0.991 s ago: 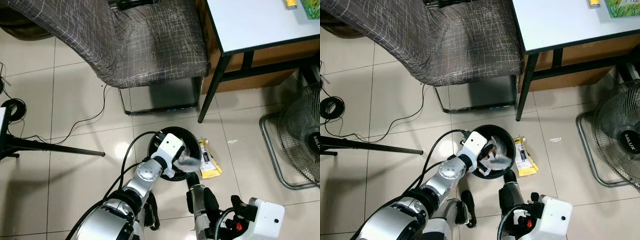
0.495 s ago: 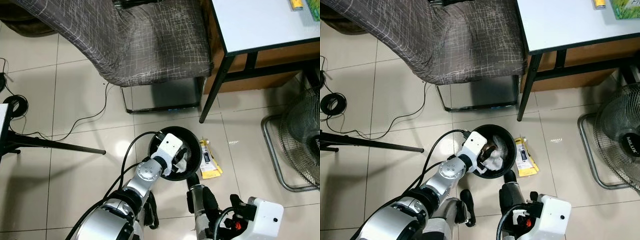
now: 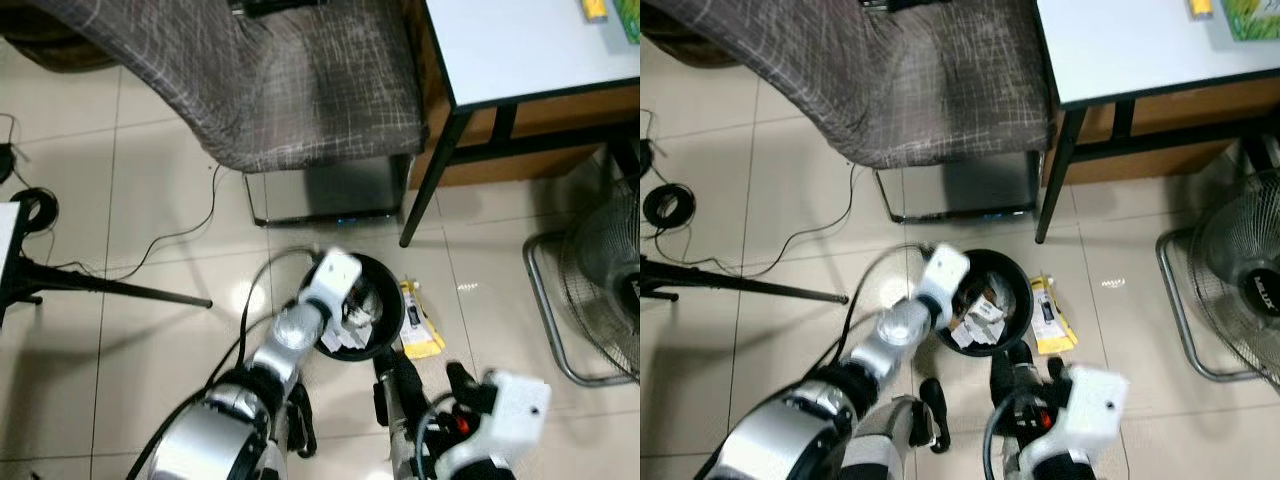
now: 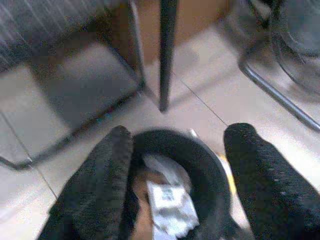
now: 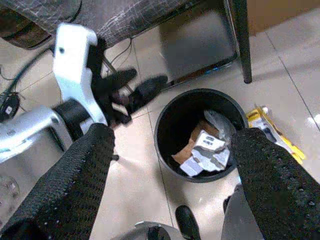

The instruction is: Picking trash to rubbish bin

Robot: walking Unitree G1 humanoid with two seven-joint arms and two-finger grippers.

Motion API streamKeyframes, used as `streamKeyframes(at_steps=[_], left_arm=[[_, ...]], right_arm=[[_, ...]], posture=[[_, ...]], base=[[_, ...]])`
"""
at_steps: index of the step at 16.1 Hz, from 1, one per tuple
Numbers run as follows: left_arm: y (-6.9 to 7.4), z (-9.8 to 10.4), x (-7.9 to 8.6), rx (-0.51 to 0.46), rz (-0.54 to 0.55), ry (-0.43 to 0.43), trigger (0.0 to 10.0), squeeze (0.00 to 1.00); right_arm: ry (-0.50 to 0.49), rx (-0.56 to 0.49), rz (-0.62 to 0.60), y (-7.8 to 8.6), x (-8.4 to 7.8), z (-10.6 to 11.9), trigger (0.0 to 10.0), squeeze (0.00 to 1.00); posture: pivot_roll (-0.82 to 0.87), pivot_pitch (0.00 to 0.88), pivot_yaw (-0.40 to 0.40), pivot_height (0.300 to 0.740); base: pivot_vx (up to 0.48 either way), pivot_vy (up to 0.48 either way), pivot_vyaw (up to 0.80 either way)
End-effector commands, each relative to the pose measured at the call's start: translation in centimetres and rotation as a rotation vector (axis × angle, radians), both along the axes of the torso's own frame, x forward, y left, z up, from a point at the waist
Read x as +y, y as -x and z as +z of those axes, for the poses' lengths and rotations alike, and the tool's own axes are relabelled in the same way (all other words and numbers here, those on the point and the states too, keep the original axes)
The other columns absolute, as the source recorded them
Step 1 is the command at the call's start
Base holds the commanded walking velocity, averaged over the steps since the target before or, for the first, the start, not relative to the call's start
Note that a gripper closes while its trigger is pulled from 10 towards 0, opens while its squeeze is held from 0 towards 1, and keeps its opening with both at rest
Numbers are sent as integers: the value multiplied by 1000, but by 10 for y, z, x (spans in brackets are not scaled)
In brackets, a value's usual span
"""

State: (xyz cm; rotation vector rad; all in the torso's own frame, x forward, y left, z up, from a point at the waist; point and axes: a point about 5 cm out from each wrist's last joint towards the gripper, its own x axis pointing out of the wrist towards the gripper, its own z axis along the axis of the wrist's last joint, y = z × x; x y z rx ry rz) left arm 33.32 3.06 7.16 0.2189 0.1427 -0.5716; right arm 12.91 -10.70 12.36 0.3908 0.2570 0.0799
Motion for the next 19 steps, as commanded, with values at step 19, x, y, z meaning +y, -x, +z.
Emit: streamKeyframes(at_steps=[19], left_arm=[[-26, 57, 105, -404, 320, -21, 10000, 1000]], right_arm=[[473, -315, -256, -80, -54, 24, 10000, 0]], posture=[[7, 136, 45, 740]], base=[[0, 0, 0]])
